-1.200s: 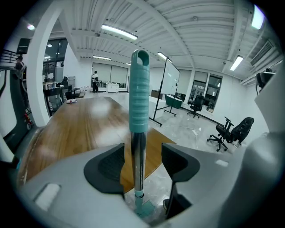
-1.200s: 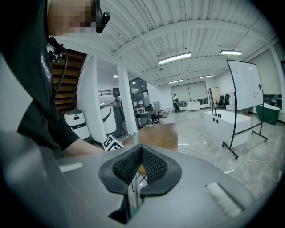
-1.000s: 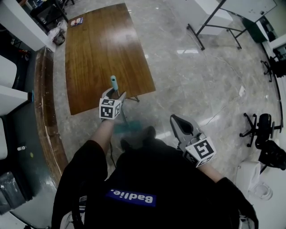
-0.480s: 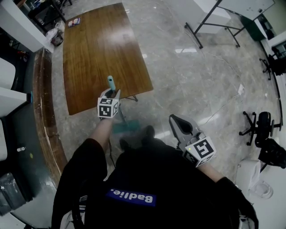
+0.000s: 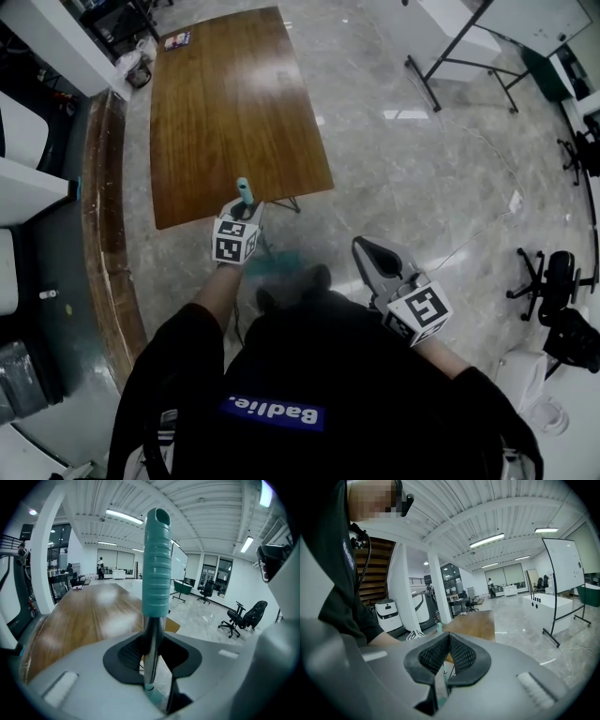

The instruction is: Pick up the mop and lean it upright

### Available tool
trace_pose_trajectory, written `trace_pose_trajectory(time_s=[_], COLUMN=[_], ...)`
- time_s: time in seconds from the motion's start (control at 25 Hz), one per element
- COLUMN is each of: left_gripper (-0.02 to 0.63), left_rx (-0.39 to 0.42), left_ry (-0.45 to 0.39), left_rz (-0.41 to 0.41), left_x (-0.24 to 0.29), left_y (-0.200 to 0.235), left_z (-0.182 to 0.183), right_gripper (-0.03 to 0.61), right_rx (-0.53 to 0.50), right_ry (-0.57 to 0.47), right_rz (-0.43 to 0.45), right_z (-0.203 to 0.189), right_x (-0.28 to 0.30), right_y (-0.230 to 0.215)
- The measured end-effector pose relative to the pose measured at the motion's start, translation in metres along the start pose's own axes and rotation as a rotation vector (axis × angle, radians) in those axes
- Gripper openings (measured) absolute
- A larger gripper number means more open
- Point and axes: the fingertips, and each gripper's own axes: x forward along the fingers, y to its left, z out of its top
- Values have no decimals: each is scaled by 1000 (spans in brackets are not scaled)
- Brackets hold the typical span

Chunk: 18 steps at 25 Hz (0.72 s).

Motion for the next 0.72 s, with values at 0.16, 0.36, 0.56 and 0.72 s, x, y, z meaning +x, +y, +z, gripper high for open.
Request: trace_pose_trajectory(time_s=[0.16, 0.36, 0.56, 0.72], left_gripper=[109, 109, 109, 109], left_rx=[-3, 40, 52, 61], left_ry=[-3, 11, 1, -48], left_rz=[-13, -19, -12, -9], left_x=[-22, -48, -76, -99], left_y=[-17, -28, -37, -47], left_z=[-9, -24, -29, -11], right_gripper=[5, 5, 5, 5], right_rx=[-11, -30, -34, -42], right_ry=[-8, -19, -30, -45], right_rz=[43, 103, 142, 176], right_z=[6, 11, 11, 14], right_x=[5, 14, 19, 23], right_y=[10, 28, 39, 47])
